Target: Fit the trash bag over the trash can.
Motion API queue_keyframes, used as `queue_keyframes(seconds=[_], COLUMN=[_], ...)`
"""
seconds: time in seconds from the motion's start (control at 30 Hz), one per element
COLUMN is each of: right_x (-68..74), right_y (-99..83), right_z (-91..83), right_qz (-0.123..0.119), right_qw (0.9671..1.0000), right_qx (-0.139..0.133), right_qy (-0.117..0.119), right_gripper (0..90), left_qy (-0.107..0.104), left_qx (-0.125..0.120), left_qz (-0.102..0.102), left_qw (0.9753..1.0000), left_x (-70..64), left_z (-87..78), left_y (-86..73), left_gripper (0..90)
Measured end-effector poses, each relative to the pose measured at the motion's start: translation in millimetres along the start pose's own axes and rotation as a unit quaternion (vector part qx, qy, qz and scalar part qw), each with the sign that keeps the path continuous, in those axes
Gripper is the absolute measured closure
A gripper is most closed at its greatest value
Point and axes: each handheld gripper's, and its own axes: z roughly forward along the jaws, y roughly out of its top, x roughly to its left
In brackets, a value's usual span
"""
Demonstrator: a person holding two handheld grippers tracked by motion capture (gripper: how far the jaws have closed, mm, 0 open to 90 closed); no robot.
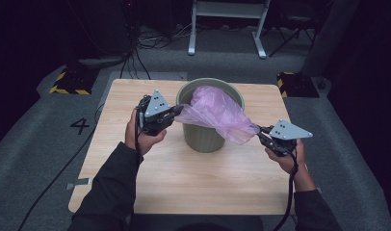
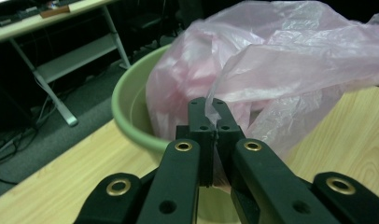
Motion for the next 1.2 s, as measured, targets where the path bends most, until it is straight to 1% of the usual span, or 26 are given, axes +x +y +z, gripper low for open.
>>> queue_keyframes(seconds=[0.03, 0.07, 0.13, 0.23, 0.27, 0.3, 0.37, 0.4, 0.43, 0.47, 0.53, 0.57, 0.67, 0.7, 0.77, 0.8, 0.87, 0.93, 0.97, 1.0, 1.03, 1.07, 1.1, 1.13, 1.17, 1.2], right_x=[-0.2, -0.8, -2.0, -3.9, -4.2, -5.4, -7.4, -8.5, -9.2, -9.5, -9.7, -9.7, -9.2, -9.6, -11.2, -11.9, -13.6, -14.9, -15.1, -14.9, -14.8, -14.4, -14.0, -13.7, -13.1, -12.1], right_y=[-0.9, -1.8, -2.4, -4.3, -5.4, -7.7, -11.7, -13.8, -15.8, -16.7, -18.2, -18.6, -19.3, -19.7, -20.9, -21.6, -23.2, -23.9, -23.7, -23.2, -22.5, -22.0, -21.4, -21.0, -20.0, -18.9], right_z=[-0.3, -0.7, -1.2, -2.1, -2.3, -2.5, -3.3, -4.1, -4.9, -5.3, -6.0, -5.9, -4.1, -3.5, -2.6, -2.1, -0.9, 0.4, 1.0, 1.2, 1.0, 0.8, 0.1, -0.6, -1.9, -2.8], right_qz=[0.001, 0.003, 0.005, 0.005, 0.004, 0.007, 0.015, 0.019, 0.023, 0.024, 0.026, 0.027, 0.026, 0.027, 0.031, 0.032, 0.038, 0.043, 0.041, 0.040, 0.040, 0.038, 0.037, 0.039, 0.040, 0.039], right_qw=[1.0000, 1.0000, 1.0000, 0.9999, 0.9999, 0.9998, 0.9997, 0.9996, 0.9995, 0.9995, 0.9994, 0.9994, 0.9993, 0.9993, 0.9991, 0.9991, 0.9988, 0.9986, 0.9986, 0.9986, 0.9987, 0.9987, 0.9988, 0.9989, 0.9989, 0.9989], right_qx=[0.002, 0.002, 0.004, 0.008, 0.010, 0.013, 0.014, 0.014, 0.015, 0.016, 0.016, 0.015, 0.020, 0.021, 0.021, 0.020, 0.021, 0.020, 0.021, 0.020, 0.016, 0.015, 0.012, 0.007, 0.001, -0.001], right_qy=[0.000, -0.002, -0.004, -0.010, -0.013, -0.015, -0.016, -0.015, -0.014, -0.015, -0.015, -0.014, -0.017, -0.018, -0.019, -0.021, -0.023, -0.025, -0.027, -0.029, -0.029, -0.030, -0.030, -0.026, -0.023, -0.027], right_gripper=[90.0, 90.0, 90.0, 90.0, 90.0, 90.0, 90.0, 90.0, 90.0, 90.0, 90.0, 90.0, 90.0, 90.0, 90.0, 90.0, 90.0, 90.0, 90.0, 90.0, 90.0, 90.0, 90.0, 90.0, 90.0, 90.0], left_qy=[0.002, 0.000, -0.003, -0.005, -0.015, -0.016, -0.032, -0.029, -0.032, -0.039, -0.040, -0.040, -0.028, -0.027, -0.027, -0.022, -0.008, -0.007, -0.004, 0.002, 0.007, 0.007, 0.005, -0.005, -0.016, -0.022], left_qx=[0.001, 0.002, 0.006, 0.006, 0.000, -0.002, -0.012, -0.012, -0.014, -0.016, -0.016, -0.016, 0.002, 0.003, 0.010, 0.014, 0.025, 0.030, 0.030, 0.028, 0.026, 0.018, 0.012, 0.002, -0.005, -0.008], left_qz=[-0.001, -0.001, 0.004, -0.001, -0.006, -0.007, -0.008, -0.003, 0.000, 0.006, 0.015, 0.023, 0.054, 0.052, 0.059, 0.063, 0.078, 0.077, 0.077, 0.073, 0.070, 0.060, 0.053, 0.040, 0.030, 0.026], left_qw=[1.0000, 1.0000, 1.0000, 1.0000, 0.9999, 0.9998, 0.9994, 0.9995, 0.9994, 0.9991, 0.9990, 0.9988, 0.9982, 0.9983, 0.9978, 0.9977, 0.9966, 0.9966, 0.9966, 0.9969, 0.9972, 0.9980, 0.9985, 0.9992, 0.9994, 0.9994], left_x=[2.2, 3.8, 5.7, 9.9, 11.6, 12.2, 11.6, 9.2, 7.5, 5.2, -0.3, -3.0, -9.4, -10.1, -9.5, -9.6, -9.5, -8.2, -8.0, -7.2, -6.4, -5.2, -4.2, -3.0, -2.3, -2.6], left_z=[-1.4, -2.1, -3.1, -5.2, -6.8, -8.4, -11.2, -13.3, -14.4, -16.1, -17.8, -18.3, -15.8, -14.6, -11.7, -9.8, -5.7, -2.6, -1.4, -1.1, -1.8, -3.5, -5.1, -9.0, -12.3, -15.6], left_y=[-3.5, -6.2, -11.2, -21.5, -27.0, -31.4, -39.3, -44.0, -46.6, -49.8, -55.2, -57.5, -64.2, -66.2, -71.4, -74.1, -79.0, -82.8, -84.2, -85.2, -85.4, -85.8, -85.7, -85.5, -84.8, -84.2], left_gripper=[89.5, 89.4, 89.4, 88.7, 88.5, 88.5, 86.8, 86.7, 86.2, 86.3, 86.3, 86.3, 87.2, 87.2, 87.8, 87.8, 87.6, 86.7, 86.0, 83.4, 77.1, 71.1, 59.1, 49.9, 38.2, 29.7])
